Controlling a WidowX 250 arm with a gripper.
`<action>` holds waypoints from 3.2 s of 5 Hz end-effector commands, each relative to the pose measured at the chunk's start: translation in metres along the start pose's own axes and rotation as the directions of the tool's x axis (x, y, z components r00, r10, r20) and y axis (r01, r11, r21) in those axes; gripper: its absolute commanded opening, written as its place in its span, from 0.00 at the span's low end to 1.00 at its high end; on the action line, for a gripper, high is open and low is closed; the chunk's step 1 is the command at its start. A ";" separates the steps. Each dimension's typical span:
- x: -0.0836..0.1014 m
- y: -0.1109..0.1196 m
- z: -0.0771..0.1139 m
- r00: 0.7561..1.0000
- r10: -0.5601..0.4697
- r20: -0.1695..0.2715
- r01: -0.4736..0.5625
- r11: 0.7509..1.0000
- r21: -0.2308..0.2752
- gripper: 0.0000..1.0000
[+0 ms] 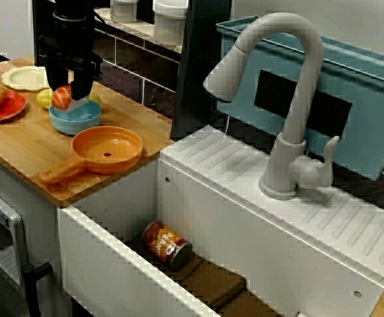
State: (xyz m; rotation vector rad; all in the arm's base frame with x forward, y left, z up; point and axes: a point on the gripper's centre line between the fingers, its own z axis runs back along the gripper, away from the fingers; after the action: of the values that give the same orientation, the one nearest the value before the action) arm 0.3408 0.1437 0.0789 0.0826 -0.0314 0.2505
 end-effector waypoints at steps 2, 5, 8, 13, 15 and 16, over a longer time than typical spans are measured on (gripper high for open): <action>-0.003 -0.005 0.048 0.995 -0.057 0.076 0.060 0.998 -0.035 0.00; -0.018 -0.019 0.056 0.991 -0.103 0.088 0.108 0.993 -0.053 0.00; -0.043 -0.041 0.056 0.979 -0.172 0.110 0.178 0.983 -0.045 0.00; -0.060 -0.068 0.026 0.970 -0.219 0.106 0.221 0.975 -0.005 0.60; -0.058 -0.069 0.028 0.975 -0.200 0.100 0.202 0.979 -0.011 1.00; -0.057 -0.066 0.034 0.976 -0.194 0.094 0.198 0.980 -0.027 1.00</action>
State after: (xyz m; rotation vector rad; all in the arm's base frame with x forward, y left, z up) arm 0.3004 0.0546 0.0876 0.0552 -0.0736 0.0440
